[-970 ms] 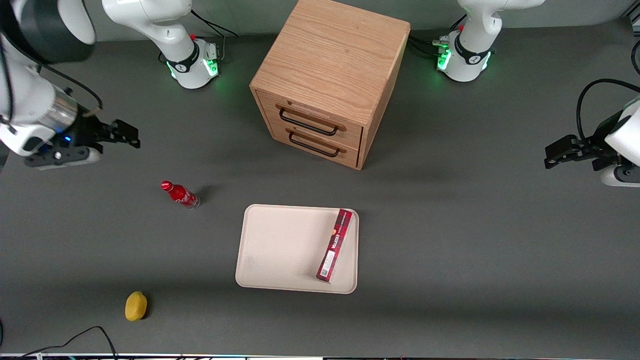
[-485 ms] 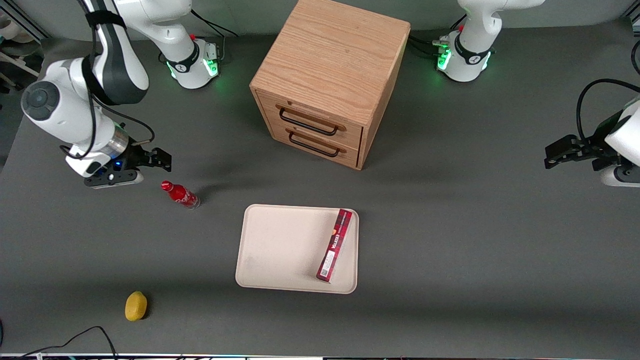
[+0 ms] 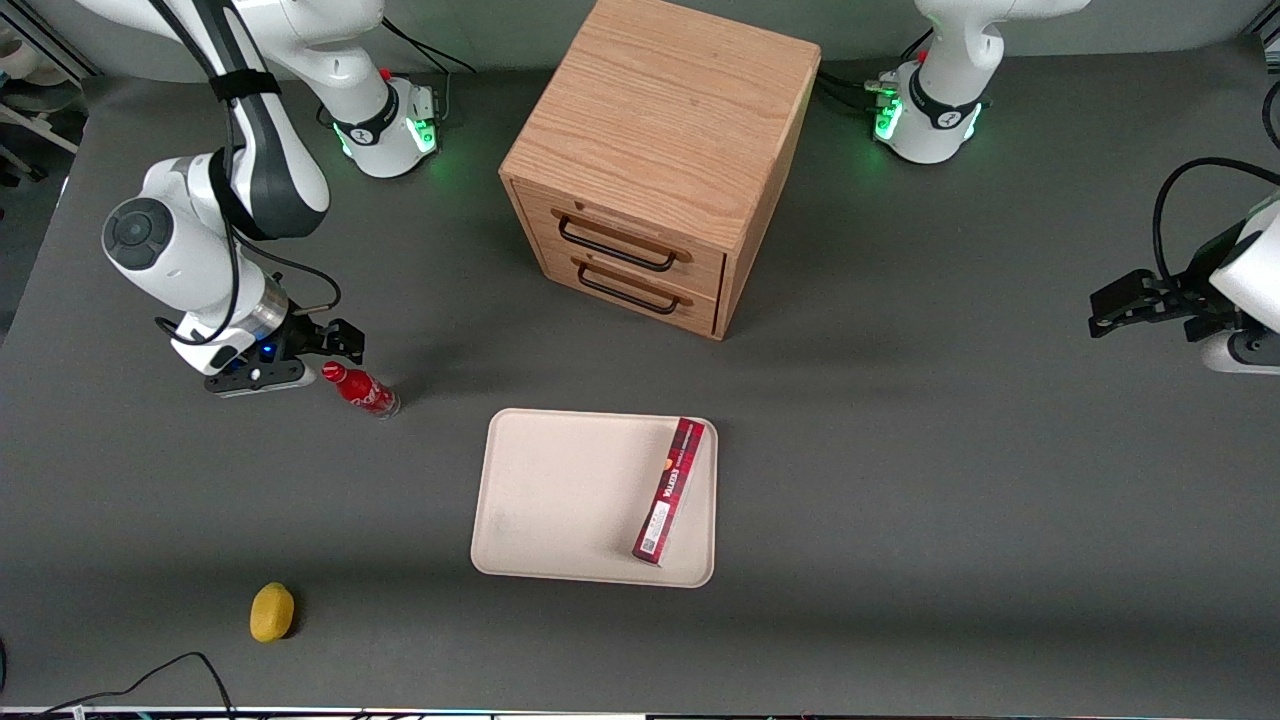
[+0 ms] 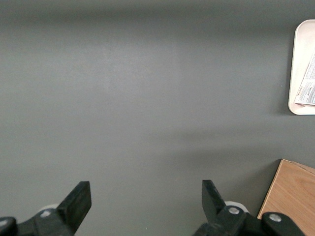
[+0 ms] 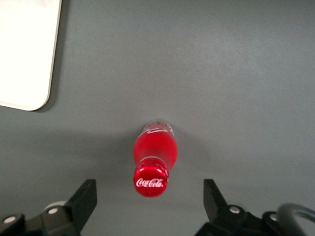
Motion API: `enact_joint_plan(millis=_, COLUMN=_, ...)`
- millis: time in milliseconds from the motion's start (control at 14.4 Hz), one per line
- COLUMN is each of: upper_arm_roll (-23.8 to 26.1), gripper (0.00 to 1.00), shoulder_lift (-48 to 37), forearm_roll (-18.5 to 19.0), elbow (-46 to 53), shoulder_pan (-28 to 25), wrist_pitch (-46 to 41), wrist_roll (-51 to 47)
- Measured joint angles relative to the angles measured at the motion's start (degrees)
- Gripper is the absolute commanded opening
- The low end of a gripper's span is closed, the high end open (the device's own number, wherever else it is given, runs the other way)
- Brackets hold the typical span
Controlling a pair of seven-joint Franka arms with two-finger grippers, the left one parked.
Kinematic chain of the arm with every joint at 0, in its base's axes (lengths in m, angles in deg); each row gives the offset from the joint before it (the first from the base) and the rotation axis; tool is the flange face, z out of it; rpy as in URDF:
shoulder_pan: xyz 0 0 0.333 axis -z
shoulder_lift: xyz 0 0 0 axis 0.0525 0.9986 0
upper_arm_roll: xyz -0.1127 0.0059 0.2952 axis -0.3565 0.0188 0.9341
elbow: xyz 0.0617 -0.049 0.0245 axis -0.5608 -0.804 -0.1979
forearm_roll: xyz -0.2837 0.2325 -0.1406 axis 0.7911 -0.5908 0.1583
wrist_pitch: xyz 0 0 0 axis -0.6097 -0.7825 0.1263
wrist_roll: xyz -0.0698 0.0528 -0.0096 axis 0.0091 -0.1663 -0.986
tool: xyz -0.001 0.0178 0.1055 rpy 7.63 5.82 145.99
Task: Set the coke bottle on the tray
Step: 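Close the right gripper around the bottle's cap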
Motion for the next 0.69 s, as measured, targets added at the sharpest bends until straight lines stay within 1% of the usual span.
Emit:
enact_joint_plan(millis=69, upper_arm_roll=0.0, gripper=0.85, shoulder_lift=0.08, forearm_roll=0.05, elbow=-0.55, shoulder_pan=0.0, wrist_pitch=0.87, wrist_roll=0.0)
enact_joint_plan(millis=139, upper_arm_roll=0.0, gripper=0.73, shoulder_lift=0.1, forearm_roll=0.06, elbow=-0.92, shoulder_pan=0.0, wrist_pitch=1.37, wrist_roll=0.0)
enact_joint_plan(millis=208, upper_arm_roll=0.0, gripper=0.59, shoulder_lift=0.1, forearm_roll=0.08, elbow=-1.11, shoulder_pan=0.0, wrist_pitch=1.59, wrist_roll=0.0)
enact_joint_plan(millis=277, upper_arm_roll=0.0, gripper=0.37, shoulder_lift=0.1, forearm_roll=0.1, elbow=-1.17, shoulder_pan=0.0, wrist_pitch=1.7, wrist_roll=0.0)
enact_joint_plan(millis=347, upper_arm_roll=0.0, gripper=0.22, shoulder_lift=0.1, forearm_roll=0.11, elbow=-1.17, shoulder_pan=0.0, wrist_pitch=1.73, wrist_roll=0.0)
enact_joint_plan(millis=416, upper_arm_roll=0.0, gripper=0.05, shoulder_lift=0.1, forearm_roll=0.11, elbow=-1.18, shoulder_pan=0.0, wrist_pitch=1.75, wrist_roll=0.0)
enact_joint_plan(millis=485, upper_arm_roll=0.0, gripper=0.0, shoulder_lift=0.1, forearm_roll=0.12, elbow=-1.19, shoulder_pan=0.0, wrist_pitch=1.77, wrist_roll=0.0)
enact_joint_plan(millis=693, upper_arm_roll=0.0, gripper=0.0, shoulder_lift=0.07, forearm_roll=0.13, elbow=-1.19, shoulder_pan=0.0, wrist_pitch=1.8, wrist_roll=0.0)
